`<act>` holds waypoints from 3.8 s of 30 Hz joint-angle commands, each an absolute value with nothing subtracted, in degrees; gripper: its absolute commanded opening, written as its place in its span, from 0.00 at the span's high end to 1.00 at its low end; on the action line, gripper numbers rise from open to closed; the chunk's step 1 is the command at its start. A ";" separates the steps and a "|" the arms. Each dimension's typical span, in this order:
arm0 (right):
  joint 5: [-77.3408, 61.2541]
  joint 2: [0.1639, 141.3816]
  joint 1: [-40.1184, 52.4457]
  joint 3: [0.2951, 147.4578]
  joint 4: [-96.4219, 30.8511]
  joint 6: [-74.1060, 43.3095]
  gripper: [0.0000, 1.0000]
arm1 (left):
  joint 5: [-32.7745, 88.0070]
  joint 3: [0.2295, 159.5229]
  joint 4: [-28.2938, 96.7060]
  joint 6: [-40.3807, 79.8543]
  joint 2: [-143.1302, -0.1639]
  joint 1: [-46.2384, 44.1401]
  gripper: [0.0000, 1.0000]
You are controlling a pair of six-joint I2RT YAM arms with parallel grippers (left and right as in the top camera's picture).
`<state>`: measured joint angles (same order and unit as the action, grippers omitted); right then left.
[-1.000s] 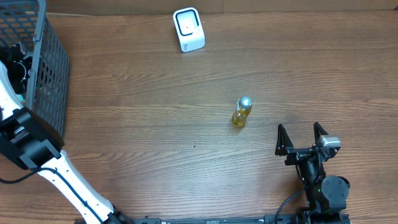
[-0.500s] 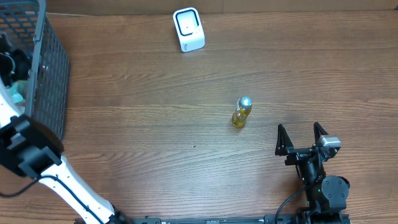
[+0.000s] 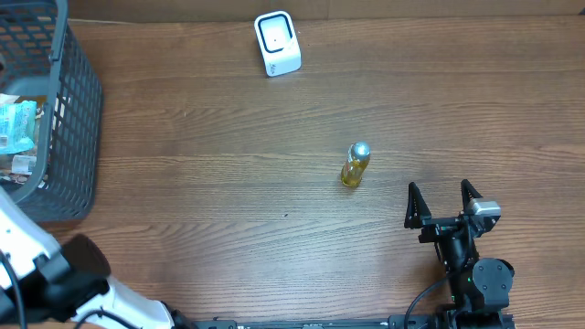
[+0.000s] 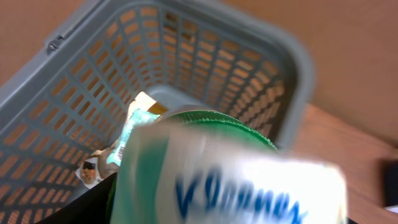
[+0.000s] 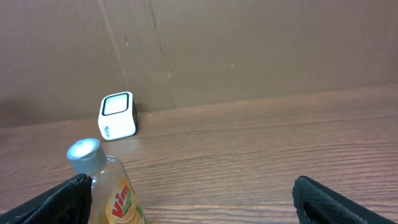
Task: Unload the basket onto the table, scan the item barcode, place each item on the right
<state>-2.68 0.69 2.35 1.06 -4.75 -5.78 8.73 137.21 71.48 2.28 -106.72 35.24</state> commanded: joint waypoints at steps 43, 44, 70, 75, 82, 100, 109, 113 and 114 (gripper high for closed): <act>-2.44 0.16 2.66 0.45 -4.64 -6.00 0.00 | 2.74 109.30 80.95 13.45 -100.40 -26.26 0.59; -2.44 0.16 2.66 0.45 -4.64 -6.00 0.00 | 2.24 107.46 79.11 13.93 -100.40 -27.46 0.58; -2.44 0.16 2.66 0.45 -4.64 -6.00 0.00 | -1.54 70.91 39.13 21.45 -100.40 -36.53 0.59; -2.44 0.16 2.66 0.45 -4.64 -6.00 0.00 | -2.87 69.34 36.40 21.45 -100.40 -37.30 0.59; -2.44 0.16 2.66 0.45 -4.64 -6.00 0.00 | -4.29 69.34 35.20 21.41 -100.40 -37.41 0.59; -2.44 0.16 2.66 0.45 -4.64 -5.98 0.00 | -3.44 69.36 32.73 20.95 -104.51 -37.65 0.40; -2.44 0.16 2.66 0.45 -4.64 -6.00 0.00 | -0.91 69.43 32.47 21.04 -104.51 -37.52 0.49; -2.44 0.16 2.66 0.45 -4.64 -6.00 0.00 | 2.48 69.43 32.34 21.30 -104.51 -37.52 0.49; -2.44 0.16 2.66 0.45 -4.64 -6.00 0.00 | 2.57 69.43 32.32 21.30 -104.51 -37.52 0.49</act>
<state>-2.68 0.69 2.35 1.06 -4.80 -5.78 -0.93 69.56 32.51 20.88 -103.53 -37.15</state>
